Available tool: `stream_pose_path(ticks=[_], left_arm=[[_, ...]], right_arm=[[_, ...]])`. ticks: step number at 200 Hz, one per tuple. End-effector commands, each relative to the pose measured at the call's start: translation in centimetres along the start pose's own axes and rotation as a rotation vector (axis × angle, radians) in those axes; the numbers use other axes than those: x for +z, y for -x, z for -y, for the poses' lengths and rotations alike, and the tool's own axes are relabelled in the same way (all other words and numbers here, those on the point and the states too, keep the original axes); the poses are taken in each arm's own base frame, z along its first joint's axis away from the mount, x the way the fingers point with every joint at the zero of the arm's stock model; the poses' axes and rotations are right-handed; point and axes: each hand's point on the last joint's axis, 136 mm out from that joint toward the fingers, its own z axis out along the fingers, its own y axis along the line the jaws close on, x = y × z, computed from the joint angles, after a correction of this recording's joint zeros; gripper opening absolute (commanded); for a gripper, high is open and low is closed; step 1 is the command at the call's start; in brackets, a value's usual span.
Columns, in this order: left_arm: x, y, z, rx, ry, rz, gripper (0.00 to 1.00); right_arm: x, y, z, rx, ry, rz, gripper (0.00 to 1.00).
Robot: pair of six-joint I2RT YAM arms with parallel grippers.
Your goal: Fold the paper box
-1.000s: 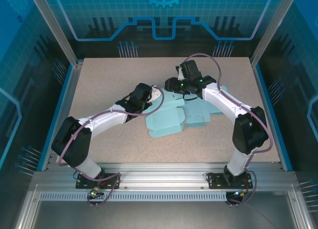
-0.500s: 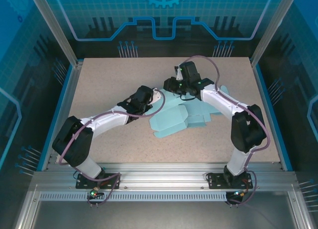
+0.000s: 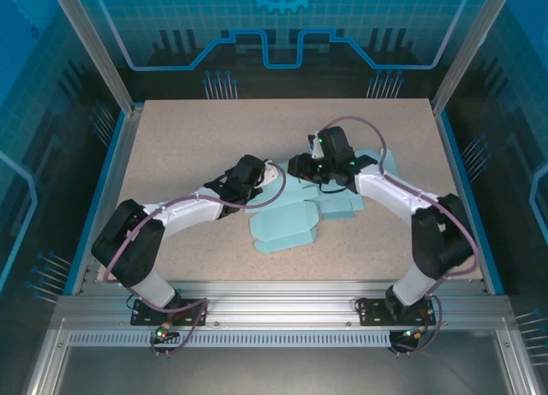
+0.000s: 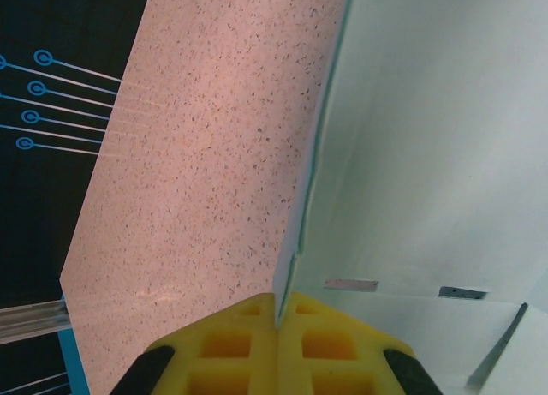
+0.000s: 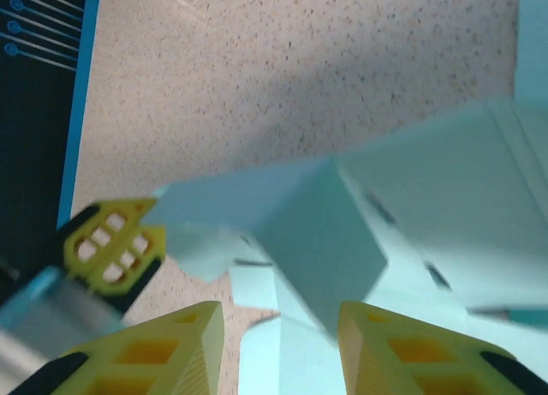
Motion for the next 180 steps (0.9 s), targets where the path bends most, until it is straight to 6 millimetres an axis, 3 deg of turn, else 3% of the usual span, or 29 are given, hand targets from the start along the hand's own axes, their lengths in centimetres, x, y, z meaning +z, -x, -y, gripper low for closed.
stream_pose_path(ticks=[1,39,59,85,147,180], left_arm=[[-0.3,0.4,0.1,-0.004,0.007,0.040,0.00],[-0.4,0.5,0.0,-0.015,0.019,0.054,0.00],[-0.5,0.6,-0.1,-0.018,0.022,0.056,0.00],[-0.6,0.7,-0.2,-0.025,0.022,0.065,0.00],[-1.0,0.7,-0.2,-0.035,0.019,0.076,0.00],[-1.1,0.8,-0.2,-0.034,0.016,0.082,0.00]], right_arm=[[-2.8,-0.5,-0.4,-0.028,0.004,0.056,0.43],[-5.3,-2.9,1.9,-0.033,-0.063,0.114,0.47],[-5.1,-5.2,3.7,-0.046,-0.090,0.115,0.49],[-4.4,-6.4,5.0,-0.069,-0.121,0.129,0.53],[-1.5,-6.1,7.2,-0.153,-0.192,0.131,0.67],[0.2,-5.3,8.4,-0.158,-0.226,0.119,0.69]])
